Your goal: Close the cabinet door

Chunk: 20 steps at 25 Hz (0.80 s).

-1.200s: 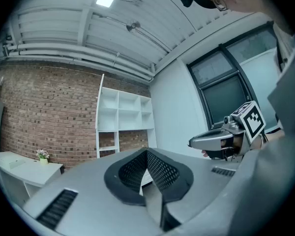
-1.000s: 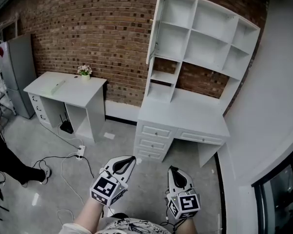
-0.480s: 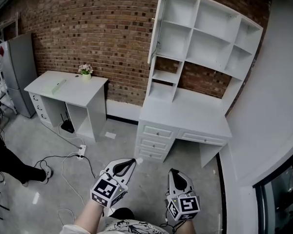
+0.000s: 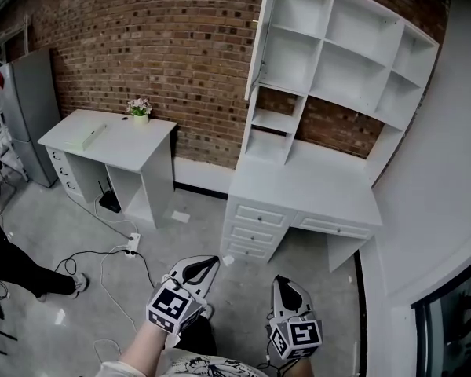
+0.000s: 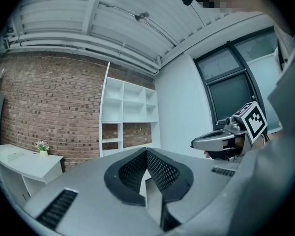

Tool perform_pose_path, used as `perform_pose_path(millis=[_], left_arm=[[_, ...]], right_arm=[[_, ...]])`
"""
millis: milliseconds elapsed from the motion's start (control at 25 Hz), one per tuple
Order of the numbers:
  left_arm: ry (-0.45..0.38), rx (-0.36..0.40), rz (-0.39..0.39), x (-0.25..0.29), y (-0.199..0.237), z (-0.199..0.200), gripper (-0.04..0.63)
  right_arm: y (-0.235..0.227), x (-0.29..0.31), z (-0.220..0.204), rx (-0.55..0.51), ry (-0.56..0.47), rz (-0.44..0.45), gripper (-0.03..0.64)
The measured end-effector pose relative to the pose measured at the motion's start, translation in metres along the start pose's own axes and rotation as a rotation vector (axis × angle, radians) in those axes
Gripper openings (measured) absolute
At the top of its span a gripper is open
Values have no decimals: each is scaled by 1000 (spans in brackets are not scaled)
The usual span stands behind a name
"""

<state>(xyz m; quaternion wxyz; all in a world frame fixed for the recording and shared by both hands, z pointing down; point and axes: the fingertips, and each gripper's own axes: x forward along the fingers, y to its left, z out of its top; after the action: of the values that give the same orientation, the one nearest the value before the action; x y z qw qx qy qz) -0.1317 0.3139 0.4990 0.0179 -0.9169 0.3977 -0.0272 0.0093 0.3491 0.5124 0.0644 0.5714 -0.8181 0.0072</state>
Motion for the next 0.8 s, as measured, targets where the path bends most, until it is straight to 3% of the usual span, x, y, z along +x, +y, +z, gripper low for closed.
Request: perform_pose_path(millis=[240, 600, 800], left_arm=[[-6, -8, -40, 56, 57, 7, 11], [-22, -34, -72, 150, 177, 26, 11], [-52, -8, -87, 200, 233, 37, 11]], right_arm=[[-24, 73, 18, -14, 11, -39, 5], [-57, 212, 52, -36, 7, -75, 5], [-80, 283, 69, -43, -3, -88, 5]])
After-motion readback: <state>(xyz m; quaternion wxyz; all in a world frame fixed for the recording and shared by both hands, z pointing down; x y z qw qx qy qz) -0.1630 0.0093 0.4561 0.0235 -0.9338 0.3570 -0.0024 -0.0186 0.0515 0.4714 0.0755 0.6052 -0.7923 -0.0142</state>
